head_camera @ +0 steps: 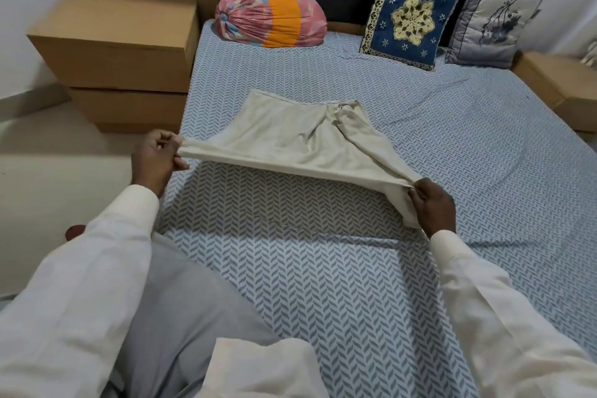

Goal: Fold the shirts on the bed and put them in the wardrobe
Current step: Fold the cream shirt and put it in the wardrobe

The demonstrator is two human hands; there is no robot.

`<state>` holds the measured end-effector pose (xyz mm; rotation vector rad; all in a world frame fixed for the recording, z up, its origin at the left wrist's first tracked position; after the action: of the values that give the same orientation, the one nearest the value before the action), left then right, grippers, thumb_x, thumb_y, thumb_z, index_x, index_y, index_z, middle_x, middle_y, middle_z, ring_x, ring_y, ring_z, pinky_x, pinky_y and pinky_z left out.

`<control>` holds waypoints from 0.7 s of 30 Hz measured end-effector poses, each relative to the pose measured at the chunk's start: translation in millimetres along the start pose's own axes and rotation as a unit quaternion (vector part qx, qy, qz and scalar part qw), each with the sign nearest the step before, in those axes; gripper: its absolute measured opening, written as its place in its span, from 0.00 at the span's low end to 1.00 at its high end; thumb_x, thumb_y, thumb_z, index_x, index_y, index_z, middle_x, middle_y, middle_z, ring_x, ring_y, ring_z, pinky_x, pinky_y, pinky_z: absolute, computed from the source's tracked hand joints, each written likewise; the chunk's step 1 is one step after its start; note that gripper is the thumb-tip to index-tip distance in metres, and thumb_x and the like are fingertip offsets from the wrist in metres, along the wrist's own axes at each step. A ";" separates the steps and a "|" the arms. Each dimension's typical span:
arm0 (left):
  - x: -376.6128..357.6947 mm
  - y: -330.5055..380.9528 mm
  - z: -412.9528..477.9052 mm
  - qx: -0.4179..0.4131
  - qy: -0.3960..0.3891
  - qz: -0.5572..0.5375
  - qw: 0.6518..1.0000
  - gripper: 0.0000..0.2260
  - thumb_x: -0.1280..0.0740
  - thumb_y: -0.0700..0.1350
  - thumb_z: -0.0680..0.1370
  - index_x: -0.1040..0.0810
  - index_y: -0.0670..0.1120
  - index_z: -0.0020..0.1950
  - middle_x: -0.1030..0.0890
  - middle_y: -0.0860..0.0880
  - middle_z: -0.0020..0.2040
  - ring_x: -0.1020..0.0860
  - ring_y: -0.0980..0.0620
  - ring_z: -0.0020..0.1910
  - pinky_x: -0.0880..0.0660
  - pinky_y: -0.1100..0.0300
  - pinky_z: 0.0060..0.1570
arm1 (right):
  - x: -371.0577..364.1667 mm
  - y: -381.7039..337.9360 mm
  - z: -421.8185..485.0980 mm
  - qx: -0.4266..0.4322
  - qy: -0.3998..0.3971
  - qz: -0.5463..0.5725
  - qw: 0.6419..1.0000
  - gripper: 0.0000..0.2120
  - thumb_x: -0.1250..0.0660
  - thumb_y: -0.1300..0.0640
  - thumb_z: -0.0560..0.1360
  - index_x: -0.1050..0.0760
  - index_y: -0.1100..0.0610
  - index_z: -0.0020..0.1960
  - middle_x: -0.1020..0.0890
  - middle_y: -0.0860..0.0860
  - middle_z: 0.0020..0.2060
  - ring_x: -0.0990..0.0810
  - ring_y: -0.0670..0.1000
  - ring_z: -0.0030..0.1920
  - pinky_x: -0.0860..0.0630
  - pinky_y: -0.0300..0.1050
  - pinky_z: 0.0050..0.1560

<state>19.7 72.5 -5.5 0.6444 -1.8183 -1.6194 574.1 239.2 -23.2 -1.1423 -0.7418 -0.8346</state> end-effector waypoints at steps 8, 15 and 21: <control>0.6 -25.9 -23.3 0.054 -0.287 0.410 0.864 0.16 0.22 0.41 0.70 0.19 0.43 0.57 0.19 0.47 0.51 0.20 0.48 0.51 0.26 0.60 0.52 | -29.0 -1.4 3.2 -0.038 -0.410 -0.147 0.899 0.09 0.22 0.54 0.68 0.22 0.51 0.42 0.19 0.51 0.42 0.20 0.53 0.44 0.24 0.43 0.43; -11.3 -35.6 -29.3 -0.019 -0.219 0.507 0.834 0.08 0.32 0.43 0.76 0.15 0.49 0.52 0.16 0.46 0.55 0.21 0.45 0.53 0.25 0.57 0.51 | -39.9 -23.5 -0.2 -0.161 -0.505 -0.031 0.848 0.12 0.28 0.51 0.77 0.23 0.57 0.39 0.22 0.55 0.31 0.23 0.52 0.29 0.26 0.41 0.26; -3.2 -27.7 -1.1 -0.044 -0.178 0.466 0.866 0.09 0.31 0.50 0.78 0.14 0.50 0.54 0.16 0.46 0.54 0.20 0.44 0.51 0.23 0.52 0.51 | -30.3 -9.0 13.1 -0.180 -0.509 0.140 0.830 0.08 0.31 0.55 0.79 0.23 0.56 0.43 0.30 0.52 0.31 0.35 0.47 0.27 0.38 0.40 0.28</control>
<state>21.6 70.3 -33.2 -0.5752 -1.8287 -1.1454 550.2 255.5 -41.4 -2.0217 -1.2635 -0.0310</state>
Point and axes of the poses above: each hand's wrist, its own z-axis towards the middle knuckle, its own x-axis out of the back of the hand, y = z × x, the point moved 3 cm from there along z, towards the middle knuckle
